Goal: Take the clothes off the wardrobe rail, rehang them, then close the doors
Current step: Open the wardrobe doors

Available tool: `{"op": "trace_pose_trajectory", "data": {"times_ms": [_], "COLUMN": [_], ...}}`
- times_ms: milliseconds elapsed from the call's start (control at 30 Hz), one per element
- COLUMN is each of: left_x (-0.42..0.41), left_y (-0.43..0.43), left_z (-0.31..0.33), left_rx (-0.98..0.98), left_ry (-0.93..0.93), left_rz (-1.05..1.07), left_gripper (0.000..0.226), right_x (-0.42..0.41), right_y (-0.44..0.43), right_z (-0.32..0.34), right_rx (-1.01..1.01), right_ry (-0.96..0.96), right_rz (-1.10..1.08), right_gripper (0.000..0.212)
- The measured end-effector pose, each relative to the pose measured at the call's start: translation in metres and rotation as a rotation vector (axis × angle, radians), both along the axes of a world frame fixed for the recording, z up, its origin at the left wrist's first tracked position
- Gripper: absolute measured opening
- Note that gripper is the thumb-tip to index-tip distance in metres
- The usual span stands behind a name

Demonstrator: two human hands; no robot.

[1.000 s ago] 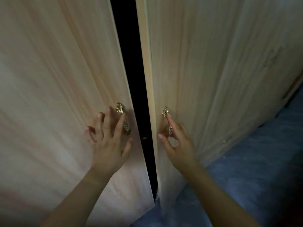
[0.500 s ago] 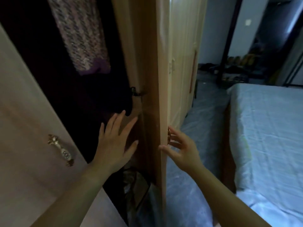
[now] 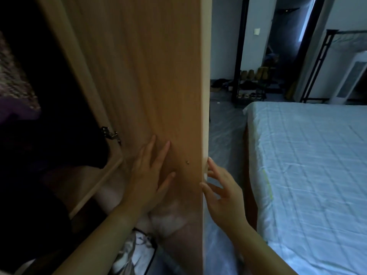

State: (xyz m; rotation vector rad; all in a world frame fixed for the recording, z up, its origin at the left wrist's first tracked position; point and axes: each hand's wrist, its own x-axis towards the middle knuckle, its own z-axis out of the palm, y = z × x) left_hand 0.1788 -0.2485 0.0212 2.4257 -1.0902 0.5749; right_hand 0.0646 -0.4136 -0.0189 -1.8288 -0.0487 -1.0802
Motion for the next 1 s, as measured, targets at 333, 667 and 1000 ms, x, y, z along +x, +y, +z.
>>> {"op": "trace_pose_trajectory", "data": {"times_ms": [333,667,1000], "left_x": [0.043,0.071,0.046], "left_y": [-0.091,-0.122,-0.074], "left_z": [-0.021,-0.02,-0.014], "left_rx": [-0.024,0.083,0.098], "left_ry": [-0.022,-0.145,0.009], "left_rz": [0.087,0.2,0.135], "left_gripper": [0.076,0.065,0.069], "right_x": [0.064,0.105,0.053], "right_y": [-0.092,-0.13,-0.08], "right_z": [-0.004,-0.005,0.0], "right_rx": [-0.072,-0.114,-0.275], "right_ry": [0.029,0.088,0.298], "right_rz": [-0.056,-0.086,-0.328], "right_gripper": [0.053,0.052,0.06]}}
